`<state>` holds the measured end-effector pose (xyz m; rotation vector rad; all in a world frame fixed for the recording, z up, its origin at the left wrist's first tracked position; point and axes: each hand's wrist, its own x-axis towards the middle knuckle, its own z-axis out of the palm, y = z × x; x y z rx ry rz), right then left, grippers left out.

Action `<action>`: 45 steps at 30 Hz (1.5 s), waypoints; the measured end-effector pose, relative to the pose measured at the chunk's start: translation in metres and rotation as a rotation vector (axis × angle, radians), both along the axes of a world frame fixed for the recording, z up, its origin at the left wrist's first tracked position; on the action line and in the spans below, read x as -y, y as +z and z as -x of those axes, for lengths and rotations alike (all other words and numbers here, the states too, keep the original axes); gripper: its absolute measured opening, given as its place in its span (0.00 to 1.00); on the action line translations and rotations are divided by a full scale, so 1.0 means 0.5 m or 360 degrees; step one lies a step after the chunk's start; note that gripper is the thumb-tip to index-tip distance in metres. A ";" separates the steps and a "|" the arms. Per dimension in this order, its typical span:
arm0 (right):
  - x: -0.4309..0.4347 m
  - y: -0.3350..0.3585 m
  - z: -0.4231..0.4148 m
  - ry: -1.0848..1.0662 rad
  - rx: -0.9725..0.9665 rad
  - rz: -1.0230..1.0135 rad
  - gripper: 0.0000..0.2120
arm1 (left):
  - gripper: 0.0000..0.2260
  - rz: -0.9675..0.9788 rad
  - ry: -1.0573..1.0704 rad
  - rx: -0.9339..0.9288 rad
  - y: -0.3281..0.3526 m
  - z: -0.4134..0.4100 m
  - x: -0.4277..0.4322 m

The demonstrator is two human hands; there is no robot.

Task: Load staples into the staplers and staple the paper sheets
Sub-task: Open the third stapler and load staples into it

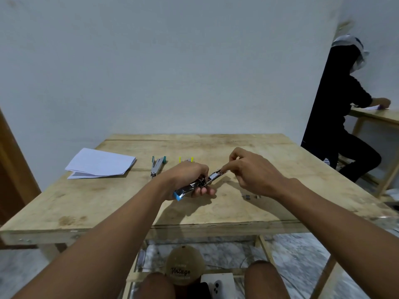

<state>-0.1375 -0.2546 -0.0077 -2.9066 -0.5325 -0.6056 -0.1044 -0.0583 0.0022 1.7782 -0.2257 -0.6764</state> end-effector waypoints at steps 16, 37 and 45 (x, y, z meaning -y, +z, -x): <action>-0.022 0.005 0.013 0.0069 -0.0240 -0.0273 0.25 | 0.12 -0.0075 -0.0056 -0.0091 0.002 -0.006 -0.004; -0.024 0.028 -0.012 -0.0386 -0.0788 -0.1811 0.06 | 0.12 0.0246 -0.0167 -0.0204 0.008 -0.011 -0.021; -0.019 0.044 -0.008 -0.0416 -0.0831 -0.2181 0.05 | 0.14 0.0397 -0.0306 -0.0162 0.006 -0.001 -0.026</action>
